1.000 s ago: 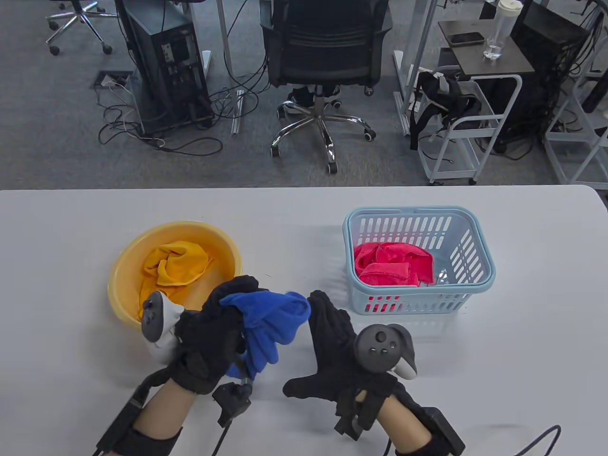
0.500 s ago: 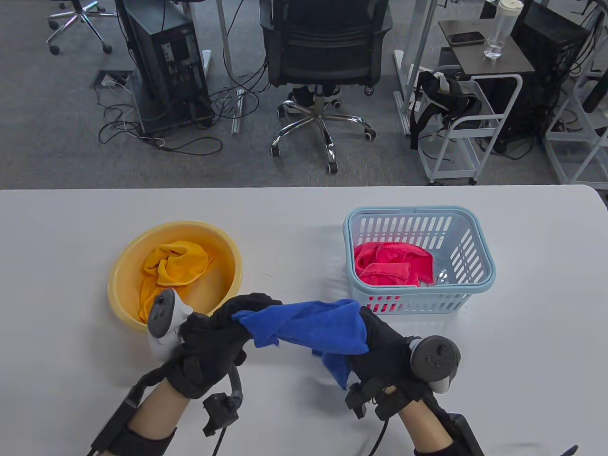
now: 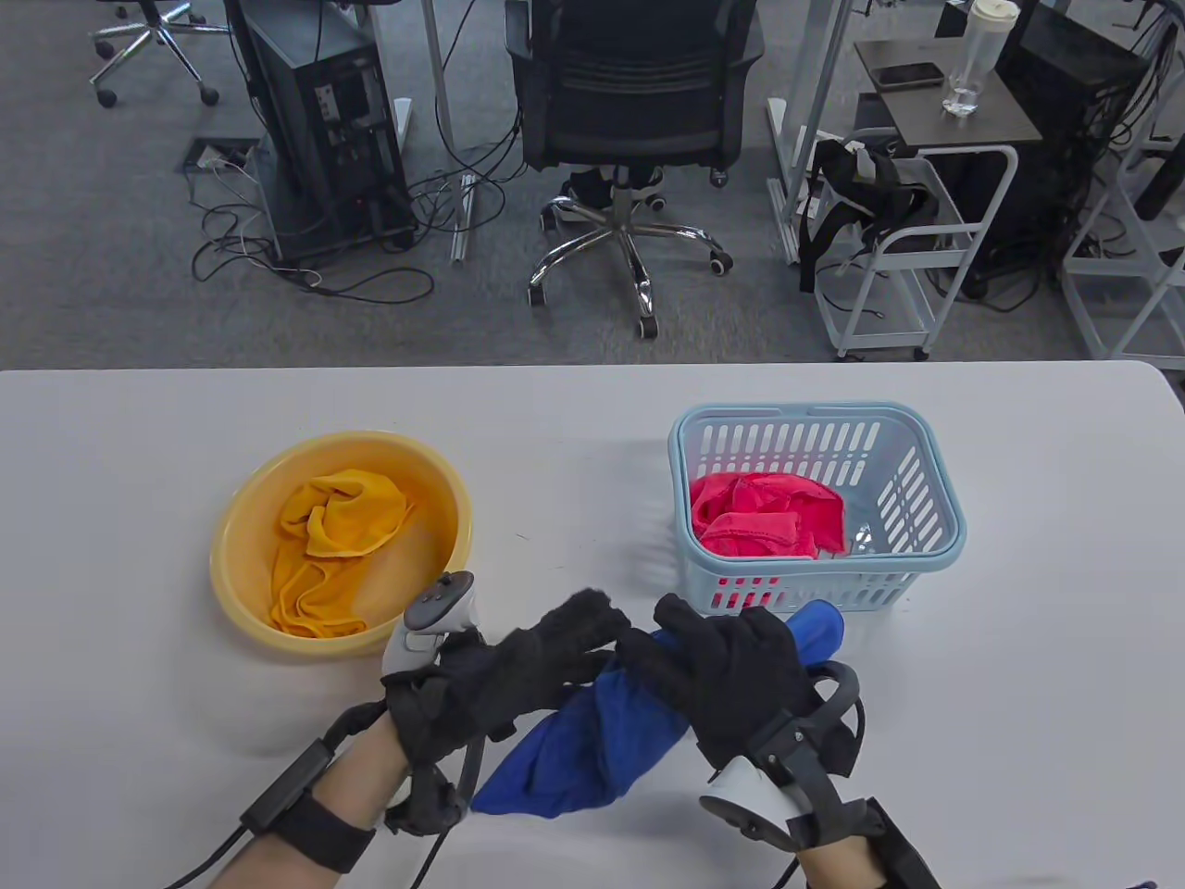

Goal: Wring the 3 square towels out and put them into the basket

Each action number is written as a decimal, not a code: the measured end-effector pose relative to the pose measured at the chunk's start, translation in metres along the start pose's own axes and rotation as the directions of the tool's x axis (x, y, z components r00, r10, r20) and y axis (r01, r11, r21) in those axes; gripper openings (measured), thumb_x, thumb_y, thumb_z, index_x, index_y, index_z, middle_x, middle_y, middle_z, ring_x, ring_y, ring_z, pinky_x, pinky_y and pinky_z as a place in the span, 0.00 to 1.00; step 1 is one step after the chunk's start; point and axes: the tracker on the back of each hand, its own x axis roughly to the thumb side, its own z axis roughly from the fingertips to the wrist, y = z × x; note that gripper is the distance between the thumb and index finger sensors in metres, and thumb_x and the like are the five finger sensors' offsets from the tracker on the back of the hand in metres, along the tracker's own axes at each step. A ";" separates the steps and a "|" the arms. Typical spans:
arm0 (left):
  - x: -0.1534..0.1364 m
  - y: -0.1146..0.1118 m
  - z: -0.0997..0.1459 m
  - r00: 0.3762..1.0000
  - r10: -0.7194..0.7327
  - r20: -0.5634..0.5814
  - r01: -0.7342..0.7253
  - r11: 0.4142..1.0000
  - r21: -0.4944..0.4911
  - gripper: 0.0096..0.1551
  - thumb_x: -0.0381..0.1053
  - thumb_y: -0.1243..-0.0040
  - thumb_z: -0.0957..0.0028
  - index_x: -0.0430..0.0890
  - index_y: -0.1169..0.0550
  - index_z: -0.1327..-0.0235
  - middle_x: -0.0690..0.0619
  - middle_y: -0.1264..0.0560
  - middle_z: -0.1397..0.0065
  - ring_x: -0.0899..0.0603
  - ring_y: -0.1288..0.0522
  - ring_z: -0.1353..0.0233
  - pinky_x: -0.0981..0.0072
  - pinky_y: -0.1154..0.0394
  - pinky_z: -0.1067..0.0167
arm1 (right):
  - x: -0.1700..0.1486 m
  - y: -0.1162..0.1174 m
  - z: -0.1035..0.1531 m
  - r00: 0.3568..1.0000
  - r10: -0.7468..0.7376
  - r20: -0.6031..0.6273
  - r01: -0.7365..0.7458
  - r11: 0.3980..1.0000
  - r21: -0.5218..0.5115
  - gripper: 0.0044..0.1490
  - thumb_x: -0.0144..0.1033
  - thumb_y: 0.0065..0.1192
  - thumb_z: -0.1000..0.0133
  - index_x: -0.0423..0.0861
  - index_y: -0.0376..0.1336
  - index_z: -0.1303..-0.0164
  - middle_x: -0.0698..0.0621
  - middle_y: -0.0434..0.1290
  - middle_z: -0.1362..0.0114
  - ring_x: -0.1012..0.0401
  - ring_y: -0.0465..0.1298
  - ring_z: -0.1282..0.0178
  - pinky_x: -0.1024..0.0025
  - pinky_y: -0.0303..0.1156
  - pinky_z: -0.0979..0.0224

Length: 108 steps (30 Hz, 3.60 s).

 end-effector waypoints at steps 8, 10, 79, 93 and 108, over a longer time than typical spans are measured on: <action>-0.004 -0.028 -0.018 0.880 -0.387 -0.276 0.407 0.913 0.020 0.56 0.70 0.39 0.45 0.62 0.62 0.25 0.62 0.30 0.27 0.43 0.27 0.32 0.52 0.31 0.35 | 0.007 0.008 -0.005 0.999 -0.031 0.006 0.031 0.999 -0.007 0.31 0.30 0.70 0.42 0.59 0.63 0.29 0.52 0.70 0.27 0.51 0.80 0.55 0.46 0.71 0.43; 0.014 -0.028 -0.012 0.758 -0.551 -0.349 0.630 0.756 0.175 0.42 0.67 0.36 0.46 0.61 0.41 0.24 0.60 0.25 0.35 0.43 0.25 0.35 0.50 0.32 0.35 | -0.010 0.009 0.004 0.997 -0.060 -0.053 0.061 0.998 0.014 0.32 0.35 0.71 0.41 0.57 0.61 0.26 0.52 0.71 0.28 0.53 0.82 0.55 0.47 0.73 0.44; 0.013 -0.053 0.085 0.045 -0.853 -0.521 0.985 -0.049 0.165 0.43 0.77 0.46 0.51 0.75 0.49 0.24 0.72 0.47 0.14 0.46 0.55 0.09 0.44 0.56 0.16 | -0.005 0.041 0.017 0.722 -0.505 -0.473 0.690 0.583 0.430 0.38 0.63 0.75 0.49 0.39 0.80 0.54 0.50 0.87 0.57 0.56 0.85 0.70 0.45 0.77 0.46; 0.007 -0.034 0.092 0.064 -0.814 -0.577 0.996 0.012 0.093 0.47 0.78 0.52 0.50 0.74 0.60 0.25 0.71 0.56 0.13 0.46 0.64 0.10 0.44 0.63 0.16 | -0.088 0.008 -0.003 0.140 -0.776 -0.615 0.949 0.282 -0.139 0.40 0.62 0.71 0.45 0.38 0.74 0.41 0.46 0.82 0.44 0.53 0.84 0.61 0.43 0.74 0.42; 0.004 -0.037 0.089 0.043 -0.814 -0.579 0.999 0.020 0.045 0.45 0.77 0.52 0.48 0.74 0.57 0.24 0.73 0.58 0.14 0.47 0.68 0.10 0.44 0.67 0.17 | -0.210 0.002 -0.037 0.274 -0.694 -0.665 0.644 0.646 -0.409 0.41 0.57 0.68 0.42 0.44 0.63 0.25 0.47 0.70 0.26 0.44 0.74 0.35 0.36 0.54 0.23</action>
